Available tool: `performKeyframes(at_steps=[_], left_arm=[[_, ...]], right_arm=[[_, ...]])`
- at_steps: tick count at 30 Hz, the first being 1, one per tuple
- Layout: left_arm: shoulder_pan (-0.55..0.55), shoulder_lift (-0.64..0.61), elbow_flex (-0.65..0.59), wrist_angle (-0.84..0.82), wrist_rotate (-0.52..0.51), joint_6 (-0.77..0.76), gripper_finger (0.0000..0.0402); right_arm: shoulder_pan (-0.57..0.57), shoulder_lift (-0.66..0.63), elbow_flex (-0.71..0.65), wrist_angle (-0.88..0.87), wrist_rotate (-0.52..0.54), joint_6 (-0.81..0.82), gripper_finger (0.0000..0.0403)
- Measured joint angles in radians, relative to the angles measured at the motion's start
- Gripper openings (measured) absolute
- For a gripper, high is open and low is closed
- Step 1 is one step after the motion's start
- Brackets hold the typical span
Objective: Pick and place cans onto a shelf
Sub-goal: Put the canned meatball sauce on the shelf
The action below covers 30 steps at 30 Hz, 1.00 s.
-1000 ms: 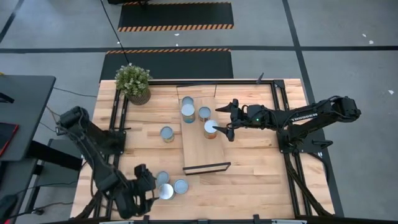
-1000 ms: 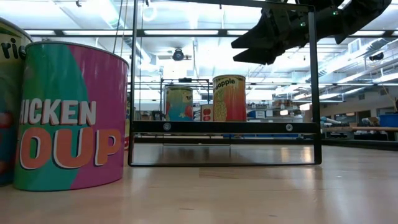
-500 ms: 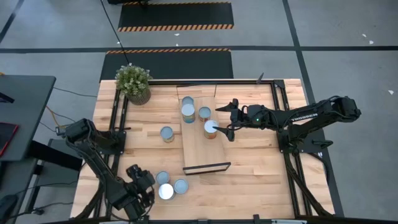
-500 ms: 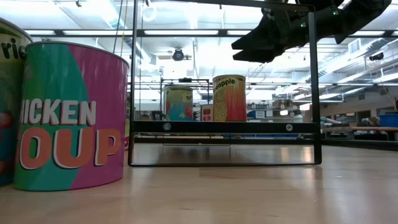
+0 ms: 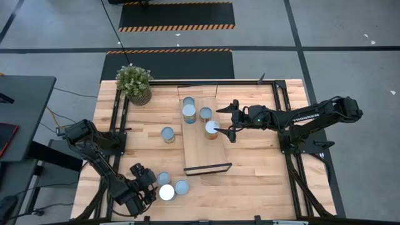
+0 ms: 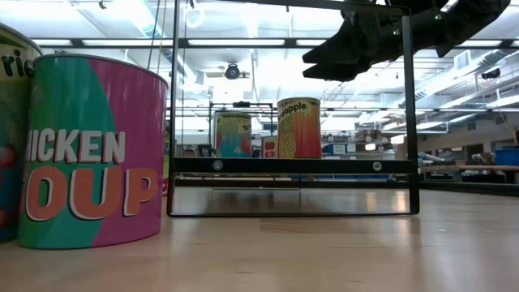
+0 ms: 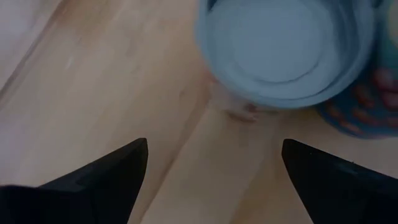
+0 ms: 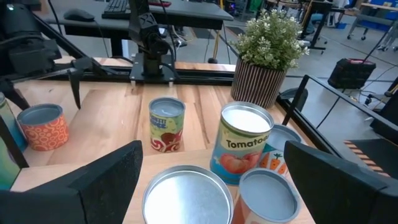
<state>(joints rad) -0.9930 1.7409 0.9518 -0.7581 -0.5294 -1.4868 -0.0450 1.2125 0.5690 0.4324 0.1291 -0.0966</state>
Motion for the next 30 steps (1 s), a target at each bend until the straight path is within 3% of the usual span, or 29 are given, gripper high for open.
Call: performKeyframes(at_steps=[16,22,30], left_arm=[[0.008,0.0,-0.071,0.172,-0.163,0.143,0.0376],[0.022,0.0,-0.071,0.18,-0.293,0.214,0.0376],[0.099,0.011,-0.071,0.221,-0.275,0.327,0.0375]], right_arm=[[0.0,0.0,0.0,0.0,-0.003,0.031,0.0399],[0.0,0.0,0.0,0.0,-0.003,0.036,0.0399],[0.002,0.0,0.0,0.0,-0.002,0.042,0.0399]])
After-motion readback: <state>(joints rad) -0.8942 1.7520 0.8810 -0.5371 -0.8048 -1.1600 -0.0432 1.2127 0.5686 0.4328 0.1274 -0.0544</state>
